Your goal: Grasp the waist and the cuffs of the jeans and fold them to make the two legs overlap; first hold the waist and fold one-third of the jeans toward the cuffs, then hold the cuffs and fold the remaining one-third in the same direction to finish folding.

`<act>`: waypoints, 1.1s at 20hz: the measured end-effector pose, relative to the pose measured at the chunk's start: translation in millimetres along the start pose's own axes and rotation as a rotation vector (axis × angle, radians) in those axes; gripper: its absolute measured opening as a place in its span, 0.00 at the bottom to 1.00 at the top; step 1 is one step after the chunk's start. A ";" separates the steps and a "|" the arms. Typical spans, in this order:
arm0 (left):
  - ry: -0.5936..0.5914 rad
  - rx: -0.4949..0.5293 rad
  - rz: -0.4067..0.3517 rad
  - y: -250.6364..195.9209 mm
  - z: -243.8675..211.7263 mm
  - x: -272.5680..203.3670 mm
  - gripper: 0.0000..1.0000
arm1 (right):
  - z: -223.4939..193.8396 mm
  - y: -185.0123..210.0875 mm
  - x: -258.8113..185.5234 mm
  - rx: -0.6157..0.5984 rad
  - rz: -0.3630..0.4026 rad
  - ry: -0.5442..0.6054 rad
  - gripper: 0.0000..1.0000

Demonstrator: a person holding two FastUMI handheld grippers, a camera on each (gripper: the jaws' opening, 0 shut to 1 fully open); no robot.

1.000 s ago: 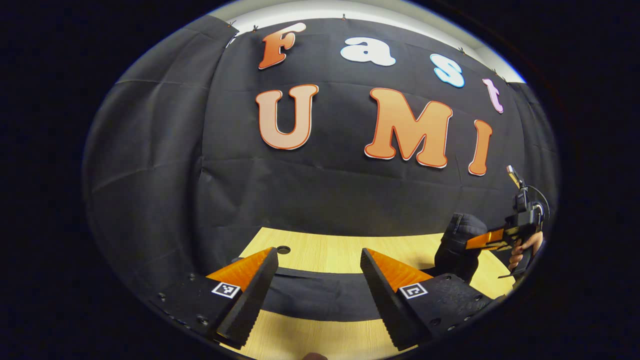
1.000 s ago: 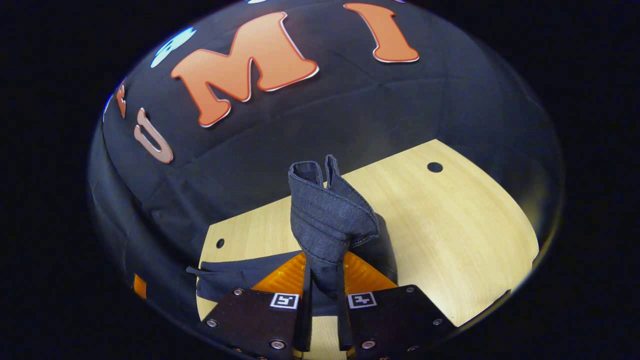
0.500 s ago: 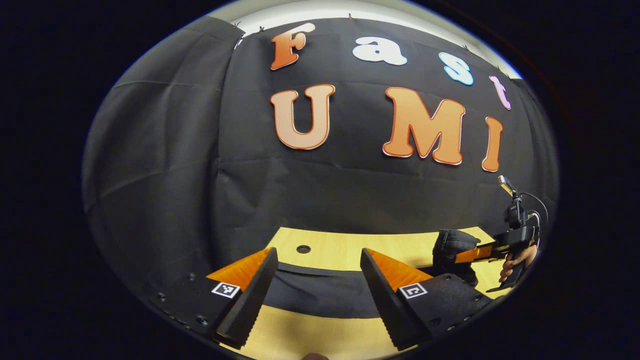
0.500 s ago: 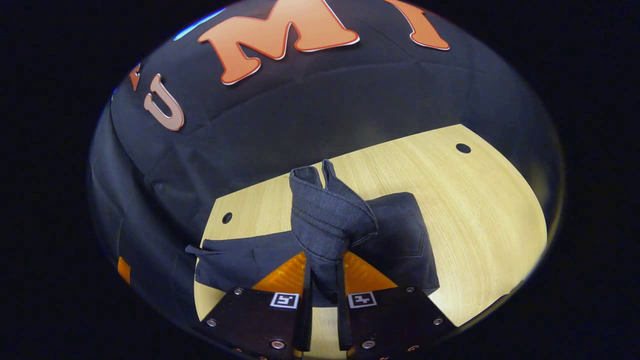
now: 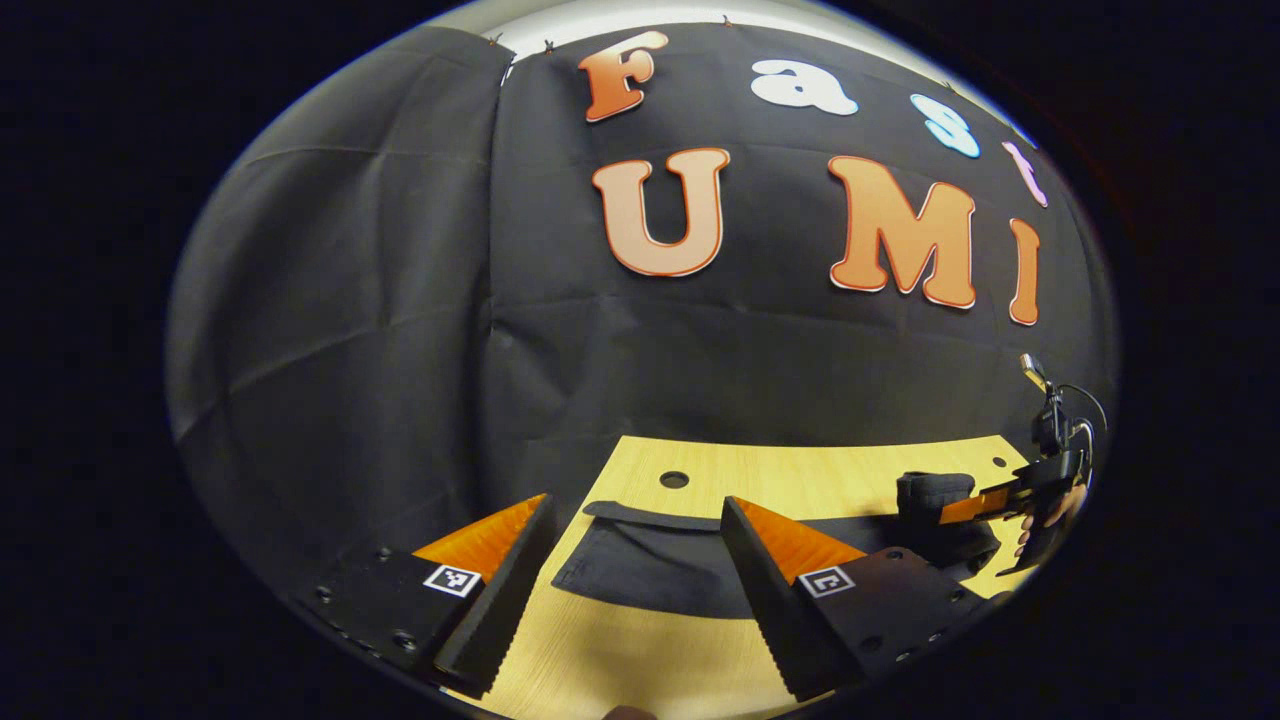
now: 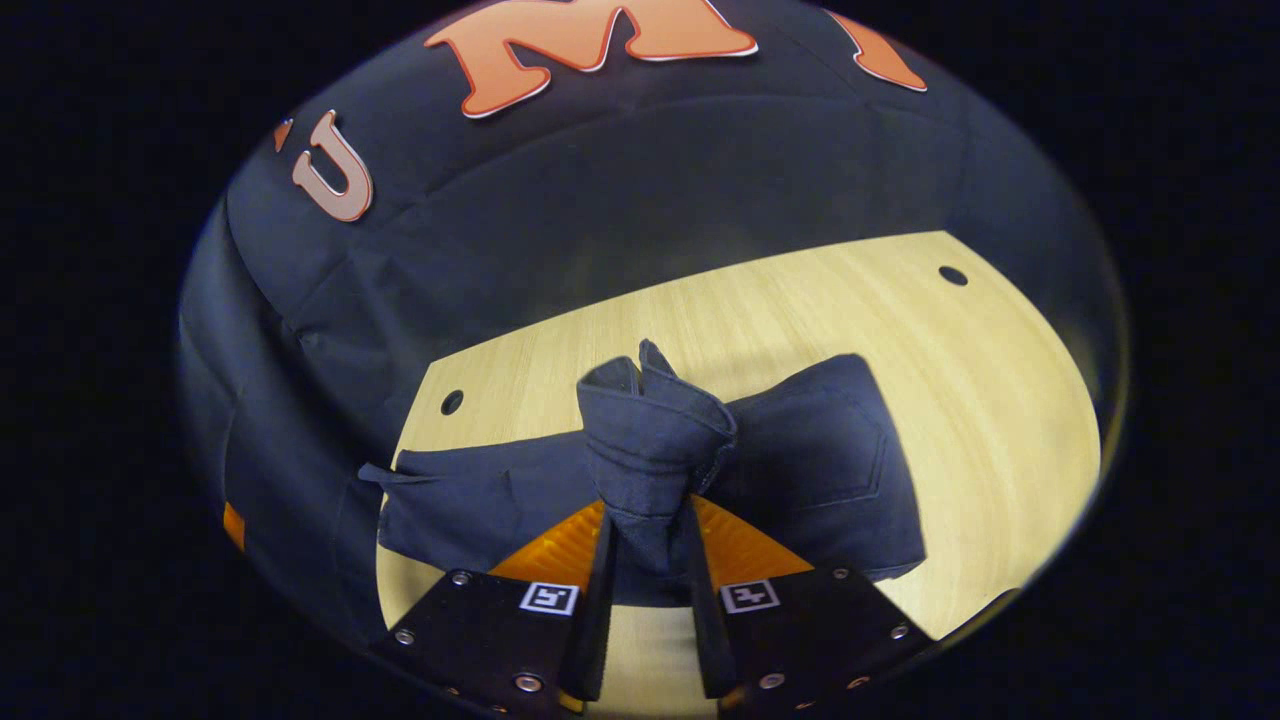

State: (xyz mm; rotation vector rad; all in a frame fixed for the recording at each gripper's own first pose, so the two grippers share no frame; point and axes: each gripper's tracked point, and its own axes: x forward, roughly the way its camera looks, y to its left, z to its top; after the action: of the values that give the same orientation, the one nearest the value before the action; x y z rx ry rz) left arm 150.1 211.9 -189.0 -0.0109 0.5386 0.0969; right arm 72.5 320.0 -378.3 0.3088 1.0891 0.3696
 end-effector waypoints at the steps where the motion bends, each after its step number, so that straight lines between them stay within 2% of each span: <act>1: 0.019 -0.012 -0.008 4.2 -6.0 5.4 0.99 | -1.7 5.5 0.3 0.004 0.010 -0.004 0.46; 3: 0.096 -0.026 -0.026 14.2 -22.9 20.2 0.99 | -6.8 0.5 -1.0 -0.027 -0.019 -0.011 0.53; 6: 0.166 -0.070 -0.045 25.0 -36.5 42.2 0.99 | -3.0 -11.2 -12.3 -0.036 -0.066 -0.033 0.54; 8: 0.233 -0.123 -0.061 28.8 -45.9 58.9 0.99 | 8.5 -15.3 -22.1 -0.038 -0.080 -0.073 0.56; 10: 0.330 -0.197 -0.077 28.3 -64.8 72.4 0.98 | 17.3 -23.2 -37.4 -0.046 -0.097 -0.111 0.64; 11: 0.382 -0.233 -0.073 31.5 -76.7 81.9 0.98 | 19.4 -26.1 -45.3 -0.052 -0.108 -0.126 0.60; 12: 0.432 -0.267 -0.073 32.1 -87.5 90.7 0.98 | 21.0 -29.2 -55.2 -0.059 -0.116 -0.141 0.70; 14: 0.539 -0.346 -0.073 32.4 -110.6 108.0 0.98 | 24.2 -38.3 -74.3 -0.070 -0.135 -0.171 0.77; 15: 0.603 -0.394 -0.068 33.1 -122.3 115.6 1.00 | 25.1 -42.5 -83.7 -0.068 -0.144 -0.185 0.80; 17: 0.707 -0.487 -0.046 44.0 -143.6 122.9 0.97 | 26.8 -51.2 -99.6 -0.048 -0.157 -0.211 0.82; 18: 0.755 -0.525 -0.030 45.6 -153.5 127.0 0.98 | 26.6 -59.1 -106.1 -0.037 -0.168 -0.221 0.76; 20: 0.851 -0.598 -0.031 42.3 -167.4 130.3 0.98 | 28.2 -73.8 -115.4 -0.021 -0.193 -0.235 0.77; 21: 0.882 -0.609 -0.006 45.4 -176.3 132.2 0.98 | 27.9 -79.3 -117.7 -0.013 -0.195 -0.236 0.83; 22: 0.925 -0.607 0.030 49.9 -185.6 131.8 0.98 | 27.0 -86.1 -120.4 -0.001 -0.205 -0.235 0.83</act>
State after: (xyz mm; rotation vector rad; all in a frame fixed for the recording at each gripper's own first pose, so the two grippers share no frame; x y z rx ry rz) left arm 163.0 266.7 -415.2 -0.6673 1.4157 0.2867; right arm 59.0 188.4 -306.6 0.2303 0.8799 0.1468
